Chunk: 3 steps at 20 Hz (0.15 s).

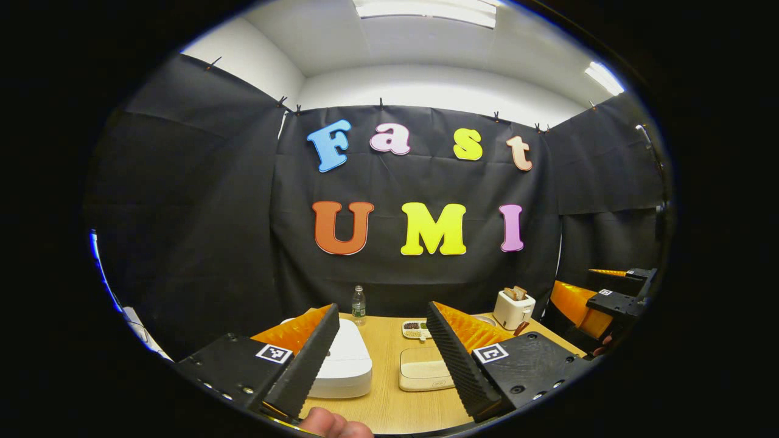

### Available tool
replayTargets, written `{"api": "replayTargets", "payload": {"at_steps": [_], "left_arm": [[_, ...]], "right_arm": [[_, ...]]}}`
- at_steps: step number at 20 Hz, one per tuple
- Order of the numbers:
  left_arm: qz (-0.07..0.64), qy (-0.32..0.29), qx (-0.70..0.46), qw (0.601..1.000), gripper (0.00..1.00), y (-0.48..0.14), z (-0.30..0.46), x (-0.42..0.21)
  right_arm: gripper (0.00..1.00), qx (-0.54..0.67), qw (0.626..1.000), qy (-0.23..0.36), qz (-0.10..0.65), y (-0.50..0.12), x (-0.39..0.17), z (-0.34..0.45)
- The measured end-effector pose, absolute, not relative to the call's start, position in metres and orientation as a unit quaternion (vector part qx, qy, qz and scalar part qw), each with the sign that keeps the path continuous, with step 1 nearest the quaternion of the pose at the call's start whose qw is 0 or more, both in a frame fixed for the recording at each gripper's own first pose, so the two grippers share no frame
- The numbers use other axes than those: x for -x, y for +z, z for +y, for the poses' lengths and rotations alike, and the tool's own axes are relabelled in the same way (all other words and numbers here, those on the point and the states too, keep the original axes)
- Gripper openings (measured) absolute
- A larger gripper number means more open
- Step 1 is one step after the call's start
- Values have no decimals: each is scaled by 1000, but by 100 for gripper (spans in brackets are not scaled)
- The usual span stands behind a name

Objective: Close the left gripper, press the button to open the rice cooker; take a wooden spoon from the chopstick holder with the right hand, scoop a spoonful of rice and pour it into the rice cooker, then put the wooden spoon back into the chopstick holder.

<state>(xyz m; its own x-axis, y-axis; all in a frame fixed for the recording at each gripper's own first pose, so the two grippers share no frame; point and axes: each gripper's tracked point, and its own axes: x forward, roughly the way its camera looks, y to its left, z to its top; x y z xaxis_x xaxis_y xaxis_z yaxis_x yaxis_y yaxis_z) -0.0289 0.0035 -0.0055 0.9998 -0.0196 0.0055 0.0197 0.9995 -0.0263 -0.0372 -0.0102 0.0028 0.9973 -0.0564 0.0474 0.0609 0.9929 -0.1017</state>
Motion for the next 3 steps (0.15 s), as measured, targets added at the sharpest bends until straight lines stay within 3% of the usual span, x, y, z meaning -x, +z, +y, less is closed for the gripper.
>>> {"api": "replayTargets", "payload": {"at_steps": [3], "left_arm": [[-9, -4, 12, 1000, 93, 0, 6, 25]], "right_arm": [[100, 51, 998, -29, -22, 3, 37, -9]]}}
